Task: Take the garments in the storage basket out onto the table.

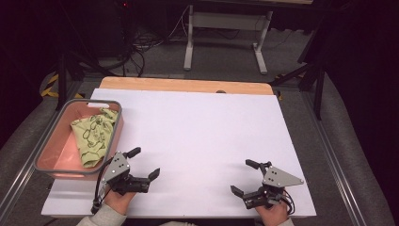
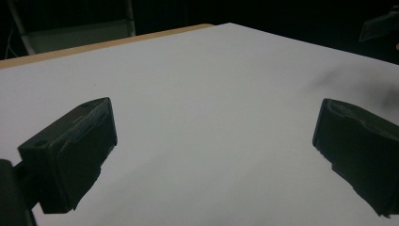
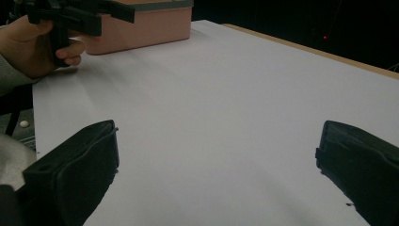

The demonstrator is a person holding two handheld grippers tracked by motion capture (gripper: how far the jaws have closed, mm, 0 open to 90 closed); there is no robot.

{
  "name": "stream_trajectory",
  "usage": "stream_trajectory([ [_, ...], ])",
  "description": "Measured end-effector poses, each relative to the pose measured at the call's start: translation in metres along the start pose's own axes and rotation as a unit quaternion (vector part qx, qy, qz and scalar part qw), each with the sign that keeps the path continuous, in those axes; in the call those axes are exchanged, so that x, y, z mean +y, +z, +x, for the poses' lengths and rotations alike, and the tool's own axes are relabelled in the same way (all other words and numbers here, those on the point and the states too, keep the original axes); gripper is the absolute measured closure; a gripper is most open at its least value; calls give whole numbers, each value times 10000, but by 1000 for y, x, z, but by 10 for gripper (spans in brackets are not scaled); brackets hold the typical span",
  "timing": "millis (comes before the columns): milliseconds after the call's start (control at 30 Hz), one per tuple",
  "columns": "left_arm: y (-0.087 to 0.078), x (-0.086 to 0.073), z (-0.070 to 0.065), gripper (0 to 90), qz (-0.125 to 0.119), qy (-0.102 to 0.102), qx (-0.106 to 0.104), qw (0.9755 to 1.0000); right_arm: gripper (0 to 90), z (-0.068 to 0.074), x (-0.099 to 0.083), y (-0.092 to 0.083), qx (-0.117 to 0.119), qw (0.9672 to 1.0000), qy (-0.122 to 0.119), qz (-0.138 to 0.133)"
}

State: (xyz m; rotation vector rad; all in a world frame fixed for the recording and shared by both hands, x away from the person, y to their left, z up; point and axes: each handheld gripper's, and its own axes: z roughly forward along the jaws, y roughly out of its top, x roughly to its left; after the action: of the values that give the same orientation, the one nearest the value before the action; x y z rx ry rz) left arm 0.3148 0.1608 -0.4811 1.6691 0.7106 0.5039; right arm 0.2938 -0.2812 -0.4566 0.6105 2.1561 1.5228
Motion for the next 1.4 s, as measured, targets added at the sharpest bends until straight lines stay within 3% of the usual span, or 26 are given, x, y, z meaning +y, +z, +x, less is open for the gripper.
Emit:
stream_trajectory([
  [267, -2, 6, -3, 21, 14, 211, 14, 9998, 1, 1, 0, -1, 35, 10000, -18, -21],
  [433, -3, 10, -1, 22, 137, 232, -44, 9996, 2, 1, 0, 1, 59, 10000, -31, 5],
  [567, -5, 20, 0, 16, 345, 173, -118, 9992, 2, 2, 0, 0, 64, 10000, -35, 13],
  [633, -6, 25, 1, 17, 423, 273, -104, 9987, 3, 2, 0, 0, 66, 10000, -39, 9],
  [1133, -19, 58, 6, 11, 671, 397, -272, 9966, 6, 3, 1, 2, 86, 9999, -60, 85],
  [1233, -21, 64, 7, 13, 720, 494, -435, 9952, 6, 3, 1, 2, 101, 9999, -62, 91],
  [1400, -24, 74, 9, 15, 748, 546, -415, 9948, 6, 3, 1, 3, 127, 9999, -67, 89],
])
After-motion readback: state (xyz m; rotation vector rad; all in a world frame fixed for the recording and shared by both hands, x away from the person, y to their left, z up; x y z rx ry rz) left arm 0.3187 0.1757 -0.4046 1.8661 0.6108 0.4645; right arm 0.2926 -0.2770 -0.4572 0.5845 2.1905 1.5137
